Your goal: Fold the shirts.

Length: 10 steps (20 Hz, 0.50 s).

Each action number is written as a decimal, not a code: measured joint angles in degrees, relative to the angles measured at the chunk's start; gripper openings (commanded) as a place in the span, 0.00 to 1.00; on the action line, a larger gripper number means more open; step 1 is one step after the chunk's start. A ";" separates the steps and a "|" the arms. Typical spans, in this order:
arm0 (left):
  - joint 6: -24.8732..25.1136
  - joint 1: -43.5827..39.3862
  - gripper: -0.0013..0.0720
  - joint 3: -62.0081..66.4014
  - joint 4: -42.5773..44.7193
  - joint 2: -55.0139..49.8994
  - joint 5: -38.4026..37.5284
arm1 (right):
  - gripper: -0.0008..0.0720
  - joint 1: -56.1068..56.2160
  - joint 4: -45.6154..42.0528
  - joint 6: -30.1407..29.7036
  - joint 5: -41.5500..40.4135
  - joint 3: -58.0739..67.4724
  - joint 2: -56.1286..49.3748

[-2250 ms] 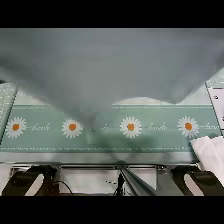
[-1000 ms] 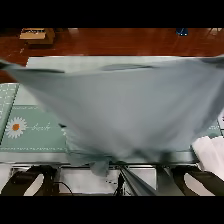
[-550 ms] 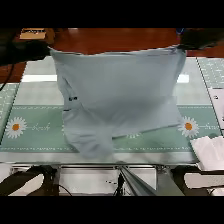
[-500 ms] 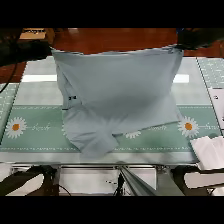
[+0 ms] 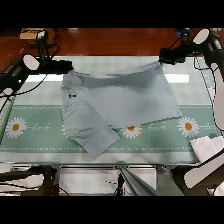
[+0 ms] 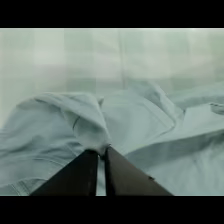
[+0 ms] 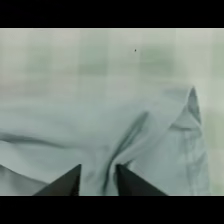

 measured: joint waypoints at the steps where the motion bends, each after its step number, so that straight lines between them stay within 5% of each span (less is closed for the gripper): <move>1: 0.00 0.20 0.57 0.37 -0.11 -0.09 -1.60 | 0.51 -0.17 0.11 -0.50 1.36 0.70 -0.15; 7: 0.52 7.96 0.55 5.75 6.54 3.48 -28.11 | 0.51 -6.36 -7.80 -6.86 16.76 4.79 5.44; 10: 2.64 12.61 0.56 -1.92 5.95 7.82 -40.26 | 0.56 -13.09 -8.33 -6.71 25.73 1.70 8.44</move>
